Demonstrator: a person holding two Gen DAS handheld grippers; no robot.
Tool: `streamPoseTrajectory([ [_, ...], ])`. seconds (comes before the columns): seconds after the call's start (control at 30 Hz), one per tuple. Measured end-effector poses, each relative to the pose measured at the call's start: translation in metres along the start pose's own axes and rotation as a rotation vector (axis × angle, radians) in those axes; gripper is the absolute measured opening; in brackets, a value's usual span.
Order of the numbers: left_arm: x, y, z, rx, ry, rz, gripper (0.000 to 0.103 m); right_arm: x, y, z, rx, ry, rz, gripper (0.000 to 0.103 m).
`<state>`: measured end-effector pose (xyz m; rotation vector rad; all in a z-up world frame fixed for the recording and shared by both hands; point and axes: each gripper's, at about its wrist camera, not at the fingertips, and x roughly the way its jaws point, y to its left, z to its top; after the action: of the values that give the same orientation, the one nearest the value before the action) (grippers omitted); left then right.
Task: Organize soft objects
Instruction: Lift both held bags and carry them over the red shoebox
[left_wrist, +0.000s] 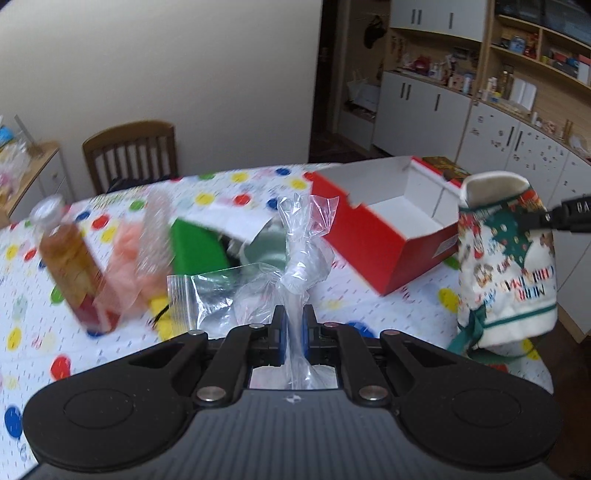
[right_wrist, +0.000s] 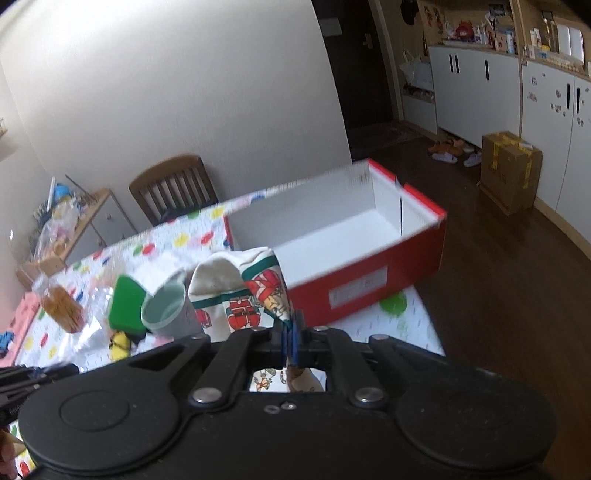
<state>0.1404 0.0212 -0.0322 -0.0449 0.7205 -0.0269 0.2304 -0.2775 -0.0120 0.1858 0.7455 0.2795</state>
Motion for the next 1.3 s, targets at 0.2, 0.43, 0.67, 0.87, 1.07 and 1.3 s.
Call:
streamPoseTrajectory([
  [0.2,0.014,-0.028,0.033,0.051,-0.027,-0.021,0.008,0.001,-0.012,0.039,-0.005,-0.041,0.017,0.002],
  [0.43,0.04,-0.063,0.075,0.102,-0.057,-0.031,0.008,0.015,-0.028,0.078,0.0,-0.069,0.032,0.002],
  [0.67,0.073,-0.1,0.109,0.155,-0.067,-0.033,0.008,0.038,-0.049,0.119,0.011,-0.078,0.047,0.002],
  [0.87,0.107,-0.128,0.125,0.179,-0.053,-0.023,0.008,0.064,-0.067,0.15,0.024,-0.078,0.04,0.002],
  [1.07,0.14,-0.146,0.137,0.175,-0.023,-0.001,0.008,0.095,-0.083,0.172,0.052,-0.068,0.051,0.002],
  [1.3,0.179,-0.161,0.142,0.186,0.029,0.011,0.008,0.141,-0.092,0.177,0.038,-0.004,0.066,0.002],
])
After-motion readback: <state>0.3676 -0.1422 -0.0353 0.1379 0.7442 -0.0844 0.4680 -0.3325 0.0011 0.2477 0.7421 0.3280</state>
